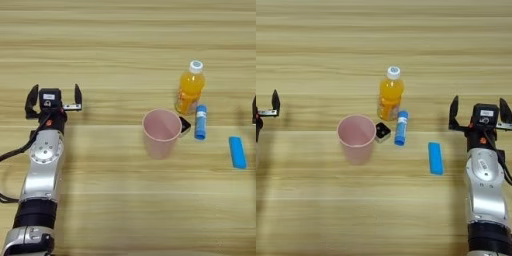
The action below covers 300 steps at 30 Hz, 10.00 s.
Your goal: Move the objects on the table
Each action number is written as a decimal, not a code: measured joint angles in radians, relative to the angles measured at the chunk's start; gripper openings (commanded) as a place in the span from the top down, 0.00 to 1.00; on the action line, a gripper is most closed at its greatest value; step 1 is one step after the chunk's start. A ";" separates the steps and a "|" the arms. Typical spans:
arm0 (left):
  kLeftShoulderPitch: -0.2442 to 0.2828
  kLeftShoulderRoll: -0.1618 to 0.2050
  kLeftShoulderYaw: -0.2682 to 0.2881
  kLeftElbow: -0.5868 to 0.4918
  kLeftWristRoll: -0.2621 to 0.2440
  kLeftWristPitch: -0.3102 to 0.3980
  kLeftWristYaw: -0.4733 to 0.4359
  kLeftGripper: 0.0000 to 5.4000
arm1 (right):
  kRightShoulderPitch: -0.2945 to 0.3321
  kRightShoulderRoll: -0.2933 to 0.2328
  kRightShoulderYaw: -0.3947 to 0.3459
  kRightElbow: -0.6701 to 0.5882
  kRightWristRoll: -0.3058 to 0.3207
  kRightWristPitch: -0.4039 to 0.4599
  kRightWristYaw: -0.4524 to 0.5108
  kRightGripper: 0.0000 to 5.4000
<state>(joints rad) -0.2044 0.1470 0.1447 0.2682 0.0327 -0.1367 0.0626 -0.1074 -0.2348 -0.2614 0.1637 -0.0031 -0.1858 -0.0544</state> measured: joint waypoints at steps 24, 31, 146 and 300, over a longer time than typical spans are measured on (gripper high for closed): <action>0.155 0.114 -0.082 -0.384 -0.206 0.032 -0.431 0.00 | -0.006 0.044 0.055 0.001 -0.045 0.002 -0.052 0.00; 0.273 0.226 -0.050 -0.490 -0.296 0.068 -0.594 0.00 | -0.012 0.054 0.066 -0.002 -0.051 0.006 -0.071 0.00; 0.108 0.029 -0.512 -0.099 -0.070 -0.046 -0.727 0.00 | -0.022 0.103 0.113 -0.074 -0.090 0.068 -0.113 0.00; 0.294 0.073 -0.003 -0.228 -0.040 0.107 -0.182 0.01 | -0.020 0.114 0.117 -0.087 -0.110 0.089 -0.113 0.00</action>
<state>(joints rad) 0.0900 0.2198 0.1414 0.0405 -0.0076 -0.0296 -0.1190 -0.1276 -0.1209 -0.1448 0.0767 -0.1130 -0.0963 -0.1676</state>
